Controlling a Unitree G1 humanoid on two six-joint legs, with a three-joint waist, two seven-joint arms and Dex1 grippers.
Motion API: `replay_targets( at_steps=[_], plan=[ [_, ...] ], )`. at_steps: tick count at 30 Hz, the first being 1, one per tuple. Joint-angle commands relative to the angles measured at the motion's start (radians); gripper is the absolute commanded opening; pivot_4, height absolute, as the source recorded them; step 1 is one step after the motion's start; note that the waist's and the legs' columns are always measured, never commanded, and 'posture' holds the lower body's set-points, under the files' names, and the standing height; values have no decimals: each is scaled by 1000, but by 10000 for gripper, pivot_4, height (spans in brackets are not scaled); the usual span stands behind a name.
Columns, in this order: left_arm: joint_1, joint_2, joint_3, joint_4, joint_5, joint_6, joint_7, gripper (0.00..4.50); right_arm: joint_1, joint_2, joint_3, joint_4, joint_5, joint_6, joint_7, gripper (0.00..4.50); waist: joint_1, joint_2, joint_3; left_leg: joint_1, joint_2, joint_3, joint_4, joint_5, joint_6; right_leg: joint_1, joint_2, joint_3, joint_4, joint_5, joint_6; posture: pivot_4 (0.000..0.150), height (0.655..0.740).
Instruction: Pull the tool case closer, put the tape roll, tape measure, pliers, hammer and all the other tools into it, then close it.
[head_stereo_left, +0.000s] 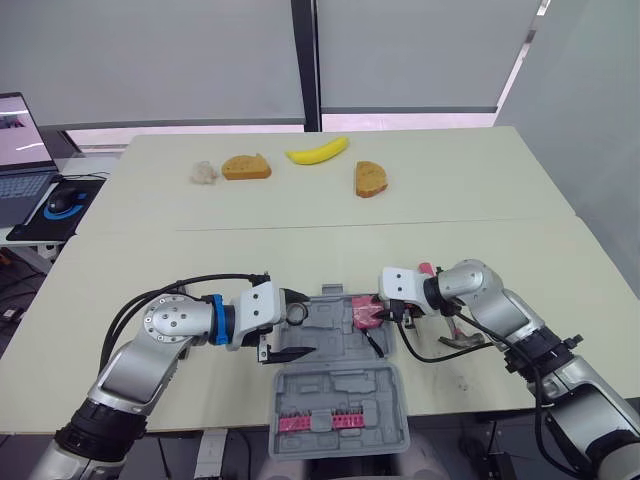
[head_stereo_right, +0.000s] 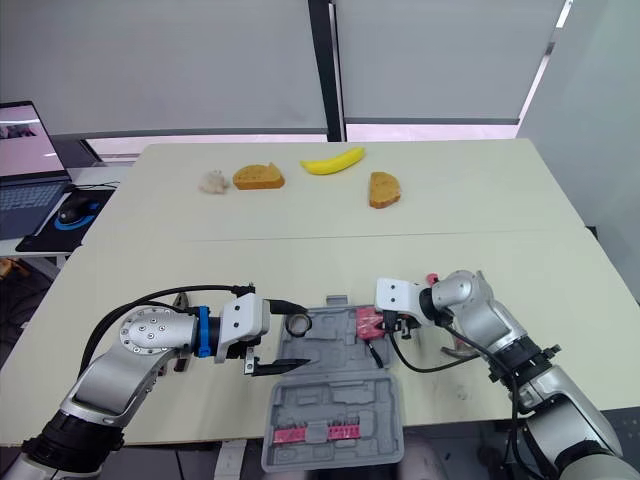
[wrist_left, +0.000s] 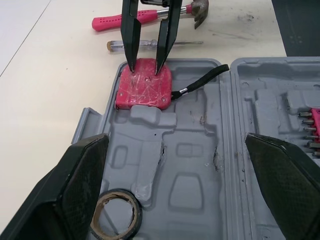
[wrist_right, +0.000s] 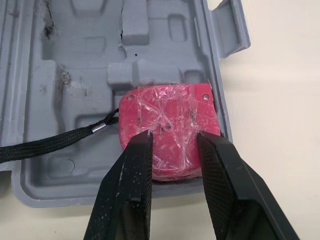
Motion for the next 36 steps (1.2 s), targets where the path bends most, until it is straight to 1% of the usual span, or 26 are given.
replay_targets(
  at_steps=[1,5,8,11,14,17,20,22,24,26,28,29,31,36],
  plan=[
    [-5,11,23,-12,-17,-6,-3,45000,21,-6,34,36,-46,64,5,14475,0,0,-1,0,0,0,0,0,0,0,0,0,0,0,0,1500,7400],
    [1,13,29,-7,-17,-14,-5,45000,11,1,41,60,-59,66,-10,14475,0,0,-3,1,0,0,0,0,0,1,0,0,0,0,0,1500,7400],
    [5,15,40,3,-22,-21,-6,45000,8,16,12,34,-28,29,-22,14475,-1,0,-4,2,0,0,0,0,0,1,0,0,0,0,0,1500,7400],
    [16,11,66,22,-29,-38,3,45000,14,26,-36,-27,13,-18,-37,14475,-4,0,-4,2,0,0,0,0,0,1,0,0,0,0,0,1500,7400],
    [37,-6,139,59,-50,-65,44,45000,40,12,-103,-133,54,-47,-63,14475,-4,1,-4,0,0,0,-1,0,0,-1,0,0,1,0,0,1500,7400],
    [67,-1,216,105,-80,-71,67,45000,97,-12,-177,-241,92,-52,-93,14475,-4,1,-4,-3,0,0,0,0,0,-4,0,1,1,0,0,1500,7400],
    [99,8,285,146,-100,-88,79,45000,168,-38,-255,-345,128,-13,-129,14475,-3,1,-4,-3,0,0,-1,0,0,-4,0,1,-1,0,0,1500,7400],
    [121,11,358,180,-123,-60,114,45000,245,-64,-332,-428,155,26,-160,14475,-3,1,-4,-3,0,0,-1,0,0,-4,0,1,-2,0,0,1500,7400],
    [180,32,462,220,-151,-26,137,45000,371,-104,-454,-528,184,77,-196,14475,0,1,-4,-4,0,0,-1,0,0,-4,0,1,-2,0,0,1500,7400],
    [290,74,569,259,-179,-5,94,45000,526,-148,-602,-617,209,116,-211,14475,2,1,-4,-4,0,0,-1,0,0,-4,0,1,-2,0,0,1500,7400],
    [362,108,621,294,-185,-17,56,45000,621,-184,-690,-663,234,136,-209,14475,1,1,-3,-4,0,0,-2,-1,0,-4,-1,1,-3,0,-1,1500,7400],
    [383,124,639,323,-181,-25,46,45000,659,-210,-723,-672,242,132,-197,18680,0,1,-3,-3,0,2,-2,-1,0,-4,-1,2,-3,0,-1,1500,7400],
    [410,159,669,397,-163,-51,25,45000,729,-260,-789,-677,263,124,-161,22123,2,1,-3,-2,1,2,-2,-1,0,-2,-1,1,-2,0,-1,1500,7400],
    [451,212,713,523,-158,-63,-14,45000,855,-375,-934,-676,329,140,-51,33848,15,1,-4,1,3,2,-2,0,0,0,-1,0,-2,-1,-1,1500,7400]
  ],
)
